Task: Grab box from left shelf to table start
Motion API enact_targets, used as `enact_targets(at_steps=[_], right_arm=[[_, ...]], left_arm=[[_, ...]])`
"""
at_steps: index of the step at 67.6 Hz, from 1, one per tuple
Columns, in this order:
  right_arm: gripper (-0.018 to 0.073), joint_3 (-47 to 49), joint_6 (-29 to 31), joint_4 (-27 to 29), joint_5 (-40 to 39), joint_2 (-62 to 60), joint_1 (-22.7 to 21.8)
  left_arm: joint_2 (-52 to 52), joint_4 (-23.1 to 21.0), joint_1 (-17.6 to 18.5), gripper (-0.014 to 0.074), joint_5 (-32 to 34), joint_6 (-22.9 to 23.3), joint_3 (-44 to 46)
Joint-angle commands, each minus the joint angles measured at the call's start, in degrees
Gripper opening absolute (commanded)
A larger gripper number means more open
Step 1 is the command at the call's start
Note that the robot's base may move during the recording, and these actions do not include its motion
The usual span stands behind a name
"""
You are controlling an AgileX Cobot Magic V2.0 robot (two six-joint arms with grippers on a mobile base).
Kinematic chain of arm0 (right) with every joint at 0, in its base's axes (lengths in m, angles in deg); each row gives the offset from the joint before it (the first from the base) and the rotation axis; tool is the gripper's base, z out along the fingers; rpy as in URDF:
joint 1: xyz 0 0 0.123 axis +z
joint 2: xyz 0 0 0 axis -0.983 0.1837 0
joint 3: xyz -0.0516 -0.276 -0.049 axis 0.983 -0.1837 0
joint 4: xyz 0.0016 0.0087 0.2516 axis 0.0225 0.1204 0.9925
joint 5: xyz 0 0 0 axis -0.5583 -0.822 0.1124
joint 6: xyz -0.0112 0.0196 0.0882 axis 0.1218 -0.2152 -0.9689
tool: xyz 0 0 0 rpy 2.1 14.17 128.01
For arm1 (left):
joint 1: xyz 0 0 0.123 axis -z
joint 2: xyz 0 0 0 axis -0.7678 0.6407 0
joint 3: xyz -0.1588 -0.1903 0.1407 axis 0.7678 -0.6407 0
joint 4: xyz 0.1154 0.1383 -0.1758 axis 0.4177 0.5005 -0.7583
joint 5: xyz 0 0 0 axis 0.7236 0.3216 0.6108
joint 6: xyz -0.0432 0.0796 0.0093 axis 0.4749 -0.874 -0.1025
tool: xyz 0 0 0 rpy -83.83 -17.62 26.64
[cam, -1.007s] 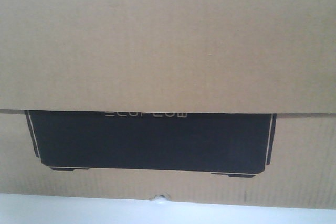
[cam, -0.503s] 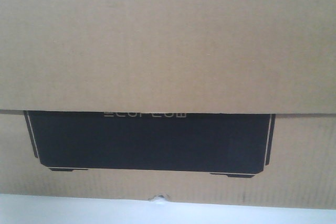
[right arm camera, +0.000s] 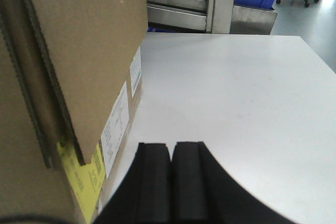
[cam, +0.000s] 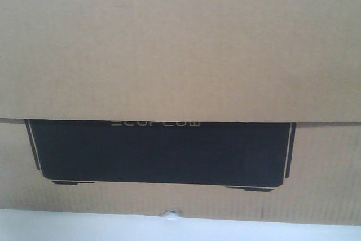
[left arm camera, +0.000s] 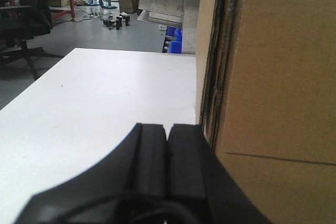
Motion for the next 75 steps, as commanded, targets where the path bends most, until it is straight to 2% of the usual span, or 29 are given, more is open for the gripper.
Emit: enact_targets(at_steps=[1, 75], right_arm=[[0.0060, -0.5, -0.3, -0.5, -8.4, -0.5, -0.4], [0.0060, -0.5, -0.3, -0.5, -8.9, -0.5, -0.4]], left_arm=[[-0.8, -0.4, 0.0, -0.0093, 5.5, 0.2, 0.2], [-0.8, -0.4, 0.0, -0.0093, 5.5, 0.2, 0.2]])
